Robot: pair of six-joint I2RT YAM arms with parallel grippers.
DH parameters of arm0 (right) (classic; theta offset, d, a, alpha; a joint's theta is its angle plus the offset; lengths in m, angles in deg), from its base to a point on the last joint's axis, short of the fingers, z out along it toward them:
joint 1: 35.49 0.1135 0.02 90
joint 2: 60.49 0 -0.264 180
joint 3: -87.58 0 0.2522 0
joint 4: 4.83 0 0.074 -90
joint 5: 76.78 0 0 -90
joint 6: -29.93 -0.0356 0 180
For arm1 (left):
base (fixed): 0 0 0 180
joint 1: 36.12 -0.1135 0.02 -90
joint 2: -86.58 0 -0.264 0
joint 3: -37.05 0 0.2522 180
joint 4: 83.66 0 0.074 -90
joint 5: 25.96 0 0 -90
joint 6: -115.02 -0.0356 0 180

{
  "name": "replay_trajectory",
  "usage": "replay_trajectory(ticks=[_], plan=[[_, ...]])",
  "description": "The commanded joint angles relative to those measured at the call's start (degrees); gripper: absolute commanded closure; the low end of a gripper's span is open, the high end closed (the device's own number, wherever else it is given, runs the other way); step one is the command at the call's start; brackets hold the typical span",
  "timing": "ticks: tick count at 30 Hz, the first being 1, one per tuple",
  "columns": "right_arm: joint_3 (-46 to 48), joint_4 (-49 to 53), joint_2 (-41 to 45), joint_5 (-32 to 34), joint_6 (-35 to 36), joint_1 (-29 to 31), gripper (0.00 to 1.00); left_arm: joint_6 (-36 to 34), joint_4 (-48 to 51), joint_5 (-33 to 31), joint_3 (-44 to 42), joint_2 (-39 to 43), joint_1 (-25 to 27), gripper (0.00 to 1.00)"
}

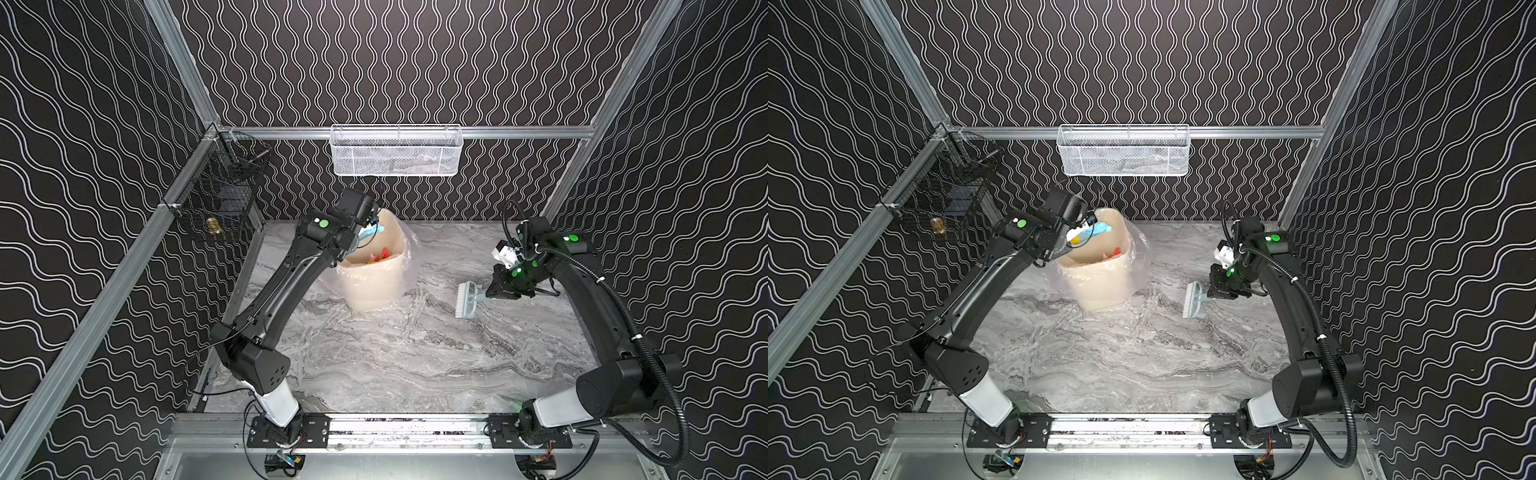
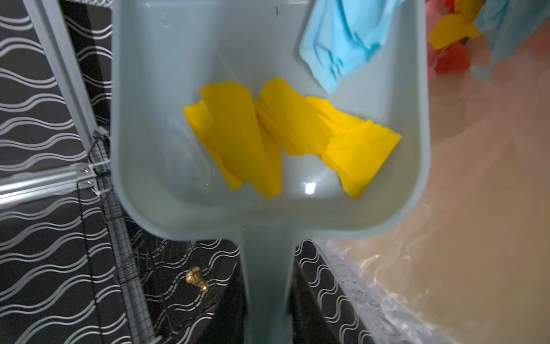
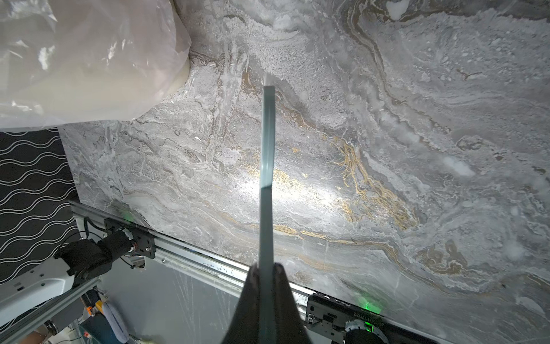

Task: Sweep away the paper scraps from the table
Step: 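Tilt the dustpan over the beige bin with the left gripper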

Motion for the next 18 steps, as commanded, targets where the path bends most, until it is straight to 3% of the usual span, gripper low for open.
replay_trajectory(ticks=[1, 10, 18], plan=[[0.8, 0.6, 0.8, -1.5, 0.0, 0.1, 1.00, -11.3, -7.8, -4.7, -2.4, 0.2, 1.1, 0.97], [1.9, 0.3, 1.8, -1.2, 0.0, 0.2, 1.00, -24.8, -19.2, -7.4, -12.0, 3.4, 3.1, 0.98], [1.6, -0.4, 1.5, -1.5, -0.2, 0.2, 1.00, -23.0, -19.9, -7.9, -13.1, 4.4, 3.0, 0.99]])
